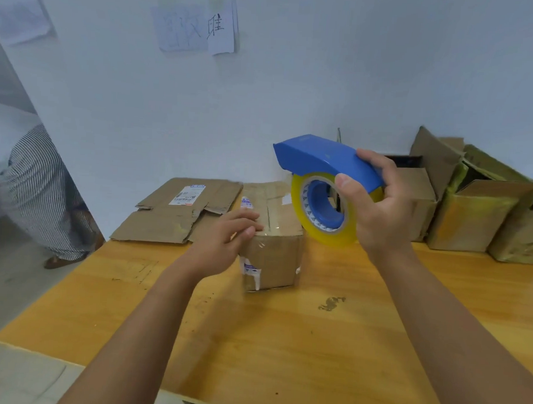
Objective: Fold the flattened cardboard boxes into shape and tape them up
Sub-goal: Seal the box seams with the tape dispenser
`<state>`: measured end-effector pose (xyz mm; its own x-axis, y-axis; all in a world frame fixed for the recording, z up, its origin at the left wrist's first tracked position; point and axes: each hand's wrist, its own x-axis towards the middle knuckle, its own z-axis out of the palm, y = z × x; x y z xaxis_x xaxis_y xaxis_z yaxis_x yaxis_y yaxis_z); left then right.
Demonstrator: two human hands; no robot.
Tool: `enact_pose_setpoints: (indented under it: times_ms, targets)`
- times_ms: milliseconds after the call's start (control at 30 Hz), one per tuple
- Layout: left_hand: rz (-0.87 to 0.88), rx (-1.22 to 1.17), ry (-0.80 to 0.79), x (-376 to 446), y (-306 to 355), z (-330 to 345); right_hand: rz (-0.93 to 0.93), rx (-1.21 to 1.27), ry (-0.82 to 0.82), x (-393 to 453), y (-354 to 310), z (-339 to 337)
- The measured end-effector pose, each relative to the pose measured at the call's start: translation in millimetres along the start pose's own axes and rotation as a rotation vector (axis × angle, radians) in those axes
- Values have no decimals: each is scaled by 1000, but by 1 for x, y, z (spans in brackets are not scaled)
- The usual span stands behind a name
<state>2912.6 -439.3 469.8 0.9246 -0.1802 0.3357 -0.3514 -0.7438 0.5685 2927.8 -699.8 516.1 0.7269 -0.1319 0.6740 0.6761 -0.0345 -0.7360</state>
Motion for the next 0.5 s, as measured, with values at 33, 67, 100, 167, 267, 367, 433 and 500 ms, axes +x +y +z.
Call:
enact_pose_setpoints:
  times_ms: [33, 67, 100, 167, 267, 367, 433, 500]
  targets:
    - [-1, -10, 3, -1, -3, -2, 10, 5, -17, 1, 0, 0]
    - [4, -10, 5, -2, -5, -3, 22, 12, -37, 2, 0, 0]
    - [12, -5, 6, -3, -7, -4, 36, 19, -59, 3, 0, 0]
    - [17, -10, 14, -3, -8, -3, 62, 26, -102, 5, 1, 2]
    - [-61, -124, 82, -3, -7, 1, 98, 67, -161, 8, 0, 6]
    - [-192, -266, 225, -1, 1, 4, 141, 147, -198, 11, 0, 10]
    - [-266, -331, 336, 2, 9, 4, 171, 192, -209, 14, 1, 11]
    - [-318, -398, 511, 7, 18, 1, 199, 246, -226, 16, 3, 10]
